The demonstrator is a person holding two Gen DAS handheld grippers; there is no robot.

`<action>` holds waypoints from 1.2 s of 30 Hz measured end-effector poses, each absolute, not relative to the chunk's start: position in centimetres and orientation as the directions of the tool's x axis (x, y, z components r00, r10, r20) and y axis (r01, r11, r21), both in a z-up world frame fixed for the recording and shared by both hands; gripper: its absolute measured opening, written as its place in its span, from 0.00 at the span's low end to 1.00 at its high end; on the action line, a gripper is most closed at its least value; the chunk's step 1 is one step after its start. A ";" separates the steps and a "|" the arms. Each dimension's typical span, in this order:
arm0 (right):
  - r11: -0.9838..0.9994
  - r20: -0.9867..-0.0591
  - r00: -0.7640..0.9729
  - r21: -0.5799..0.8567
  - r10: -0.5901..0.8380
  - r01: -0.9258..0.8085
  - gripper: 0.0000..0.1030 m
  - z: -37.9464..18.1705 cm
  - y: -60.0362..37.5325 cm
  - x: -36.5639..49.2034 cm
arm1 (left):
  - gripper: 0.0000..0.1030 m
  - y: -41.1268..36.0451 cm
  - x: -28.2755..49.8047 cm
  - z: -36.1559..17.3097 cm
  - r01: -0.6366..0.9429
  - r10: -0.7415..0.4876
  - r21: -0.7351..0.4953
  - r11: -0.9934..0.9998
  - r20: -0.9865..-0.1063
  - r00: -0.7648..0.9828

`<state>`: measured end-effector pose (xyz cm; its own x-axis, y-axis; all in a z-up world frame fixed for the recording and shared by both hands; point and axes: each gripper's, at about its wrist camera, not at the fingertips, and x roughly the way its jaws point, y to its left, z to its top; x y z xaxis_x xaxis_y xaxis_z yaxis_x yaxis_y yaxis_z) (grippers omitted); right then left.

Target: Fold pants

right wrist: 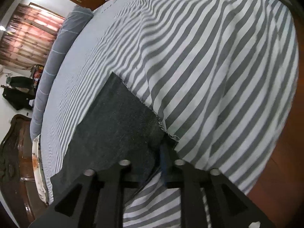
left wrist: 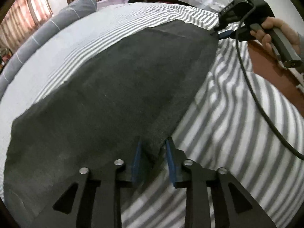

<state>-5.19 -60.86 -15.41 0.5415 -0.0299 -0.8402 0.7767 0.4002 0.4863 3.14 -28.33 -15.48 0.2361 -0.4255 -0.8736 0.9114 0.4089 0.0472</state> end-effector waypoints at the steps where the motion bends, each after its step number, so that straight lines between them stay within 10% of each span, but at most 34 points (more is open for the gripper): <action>1: 0.409 -0.844 0.534 0.471 -0.048 0.782 0.36 -14.7 -60.7 -5.2 | 0.28 -28.0 3.0 -15.3 0.912 -0.430 0.041 0.409 -0.873 0.232; 14: 0.672 -0.804 0.593 0.462 0.043 0.578 0.36 -6.2 -53.9 4.2 | 0.38 -16.7 11.8 -9.2 0.668 -0.439 -0.045 0.743 -0.787 0.434; 36: 0.760 -0.768 0.120 0.640 0.629 0.116 0.36 -13.4 -27.8 33.8 | 0.38 -10.5 18.5 -15.2 0.538 -0.421 -0.168 0.826 -0.818 0.391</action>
<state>33.76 -27.80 -13.39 0.1198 0.6287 -0.7684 0.1160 0.7598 0.6398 18.52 -10.50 -15.17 0.3907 -0.4212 -0.8185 0.5383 0.8258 -0.1681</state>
